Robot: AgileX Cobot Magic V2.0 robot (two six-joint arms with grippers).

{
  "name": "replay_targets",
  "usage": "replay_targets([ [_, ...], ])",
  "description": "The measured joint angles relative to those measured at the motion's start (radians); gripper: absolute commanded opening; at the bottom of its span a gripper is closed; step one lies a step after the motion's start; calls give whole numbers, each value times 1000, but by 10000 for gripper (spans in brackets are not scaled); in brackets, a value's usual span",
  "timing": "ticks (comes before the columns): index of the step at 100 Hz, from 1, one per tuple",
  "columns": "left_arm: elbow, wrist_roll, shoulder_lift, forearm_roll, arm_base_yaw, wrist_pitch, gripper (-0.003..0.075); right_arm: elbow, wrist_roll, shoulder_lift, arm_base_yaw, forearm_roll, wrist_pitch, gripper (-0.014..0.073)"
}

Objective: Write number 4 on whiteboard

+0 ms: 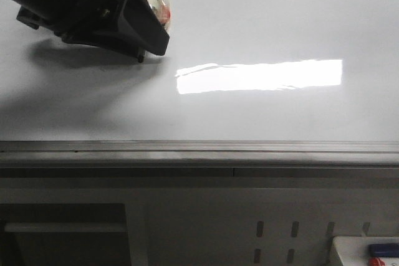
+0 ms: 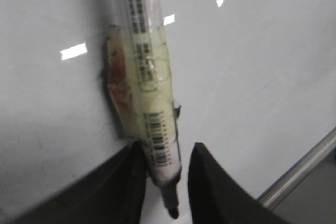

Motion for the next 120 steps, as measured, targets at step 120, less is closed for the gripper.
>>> replay_targets([
  [120,2,558,-357,412,-195,625,-20,-234,-120,219,786,-44,351,398],
])
